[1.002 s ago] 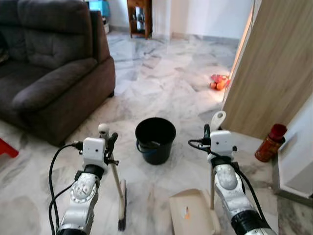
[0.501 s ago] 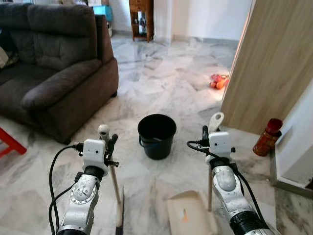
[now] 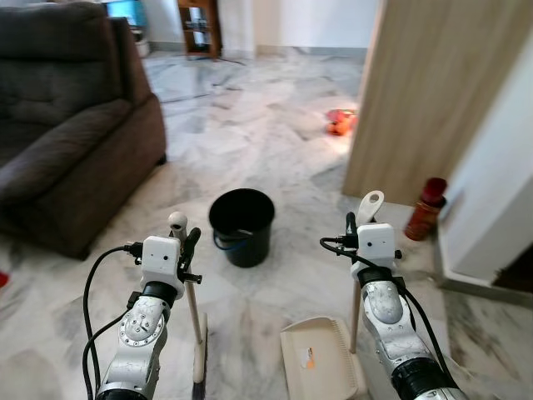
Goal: Sweep floor
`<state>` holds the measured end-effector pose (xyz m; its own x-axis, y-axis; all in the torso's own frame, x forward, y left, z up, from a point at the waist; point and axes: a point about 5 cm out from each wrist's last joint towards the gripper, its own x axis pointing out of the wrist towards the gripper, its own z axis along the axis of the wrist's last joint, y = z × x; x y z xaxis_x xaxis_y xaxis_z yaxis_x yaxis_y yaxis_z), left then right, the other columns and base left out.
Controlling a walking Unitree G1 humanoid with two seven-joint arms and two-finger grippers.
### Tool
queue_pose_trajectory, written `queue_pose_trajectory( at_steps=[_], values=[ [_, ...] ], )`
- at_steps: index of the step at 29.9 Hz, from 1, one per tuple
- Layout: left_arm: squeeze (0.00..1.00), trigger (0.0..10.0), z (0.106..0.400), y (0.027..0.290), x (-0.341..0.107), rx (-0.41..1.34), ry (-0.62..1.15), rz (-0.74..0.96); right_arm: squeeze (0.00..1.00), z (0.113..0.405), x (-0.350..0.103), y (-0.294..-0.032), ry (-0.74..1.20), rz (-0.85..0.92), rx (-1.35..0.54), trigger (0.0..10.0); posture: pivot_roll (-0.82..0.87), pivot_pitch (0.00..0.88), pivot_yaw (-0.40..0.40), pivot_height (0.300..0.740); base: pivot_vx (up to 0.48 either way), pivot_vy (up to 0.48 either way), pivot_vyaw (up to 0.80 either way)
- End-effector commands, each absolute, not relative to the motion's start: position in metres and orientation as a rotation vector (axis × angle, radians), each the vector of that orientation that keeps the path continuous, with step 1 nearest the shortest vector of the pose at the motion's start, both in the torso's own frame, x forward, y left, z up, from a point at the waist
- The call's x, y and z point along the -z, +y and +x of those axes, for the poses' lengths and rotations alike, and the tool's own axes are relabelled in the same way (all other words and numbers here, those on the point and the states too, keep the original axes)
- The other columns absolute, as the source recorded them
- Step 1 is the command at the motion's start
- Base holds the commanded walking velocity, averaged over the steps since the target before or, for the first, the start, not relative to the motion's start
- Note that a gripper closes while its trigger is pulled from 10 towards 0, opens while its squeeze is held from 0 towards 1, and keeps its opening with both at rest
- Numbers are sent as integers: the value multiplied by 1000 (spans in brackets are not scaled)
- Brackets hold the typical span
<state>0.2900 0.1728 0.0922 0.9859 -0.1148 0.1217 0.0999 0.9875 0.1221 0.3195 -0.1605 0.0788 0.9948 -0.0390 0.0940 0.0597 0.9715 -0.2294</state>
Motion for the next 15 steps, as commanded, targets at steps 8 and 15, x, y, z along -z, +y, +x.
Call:
queue_pose_trajectory(
  at_steps=[8, 15],
  values=[
    [0, 10000, 305, 174, -98, 108, -131, 185, 0, 332, -90, -161, -102, -199, 76, 10000, 65, 0, 54, 740, 0, -219, -800],
    [0, 10000, 313, 179, -96, 96, -114, 185, 0, 339, -94, -168, -91, -183, 110, 10000, 52, 0, 67, 740, 0, -56, -800]
  ],
)
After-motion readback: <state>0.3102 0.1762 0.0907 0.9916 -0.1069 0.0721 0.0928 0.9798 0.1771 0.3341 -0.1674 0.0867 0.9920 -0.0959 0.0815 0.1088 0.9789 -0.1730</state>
